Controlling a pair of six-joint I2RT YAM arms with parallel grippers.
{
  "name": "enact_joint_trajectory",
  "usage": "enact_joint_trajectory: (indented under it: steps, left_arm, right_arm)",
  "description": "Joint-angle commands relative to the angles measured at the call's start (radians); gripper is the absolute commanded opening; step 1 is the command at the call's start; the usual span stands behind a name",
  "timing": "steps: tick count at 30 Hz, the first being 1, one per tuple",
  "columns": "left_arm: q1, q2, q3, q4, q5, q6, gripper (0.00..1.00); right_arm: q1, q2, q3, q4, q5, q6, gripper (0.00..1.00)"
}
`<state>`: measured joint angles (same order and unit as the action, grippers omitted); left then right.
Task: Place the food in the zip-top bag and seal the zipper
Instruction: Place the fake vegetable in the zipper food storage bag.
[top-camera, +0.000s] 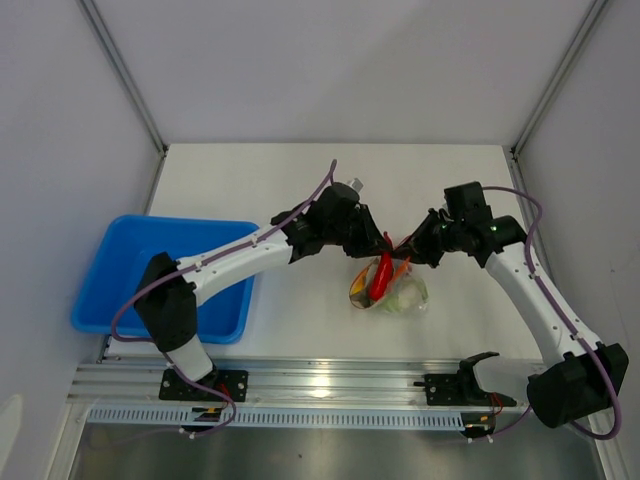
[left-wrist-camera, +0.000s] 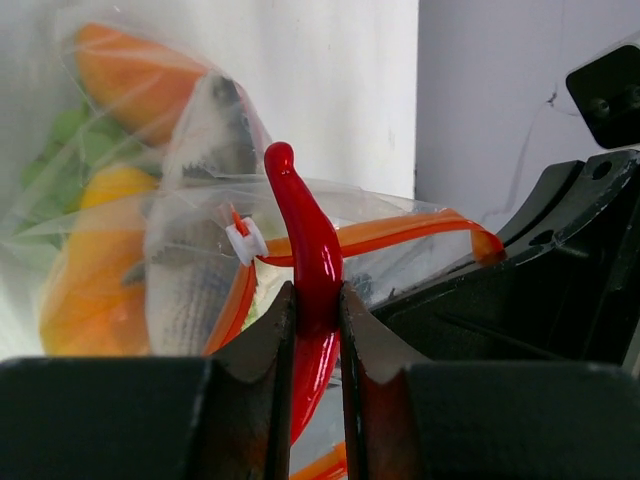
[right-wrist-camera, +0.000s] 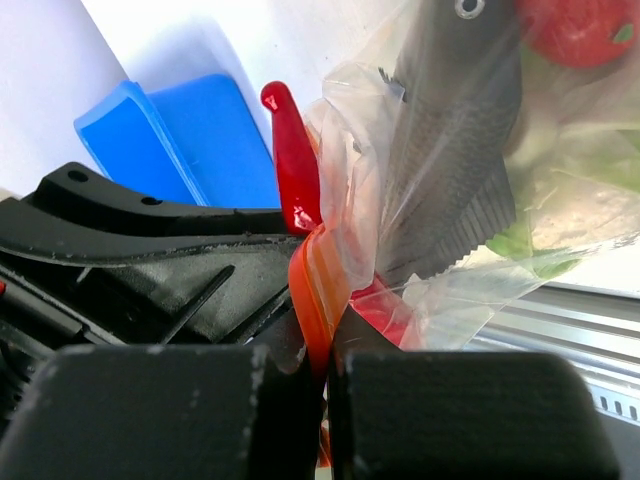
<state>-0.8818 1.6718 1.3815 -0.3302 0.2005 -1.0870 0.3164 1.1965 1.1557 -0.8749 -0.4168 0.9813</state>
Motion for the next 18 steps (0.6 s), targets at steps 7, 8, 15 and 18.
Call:
enact_joint_trajectory:
  steps: [7,8,15,18]
  left_arm:
    - [-0.009,-0.078,0.149,-0.124,-0.107,0.182,0.01]
    - [-0.006,-0.078,0.152,-0.138,-0.101,0.183,0.01]
    - [0.015,-0.089,0.16,-0.221,-0.02,0.165,0.01]
    - [0.017,-0.106,0.116,-0.182,0.006,0.133,0.01]
  right_arm:
    - [-0.007,-0.012,0.031,0.021,0.05,-0.033,0.0]
    - [-0.008,-0.009,0.038,0.002,0.056,-0.041,0.0]
    - [-0.011,0.006,0.062,-0.021,0.088,-0.087,0.0]
    - [-0.014,0.008,0.061,-0.018,0.096,-0.092,0.0]
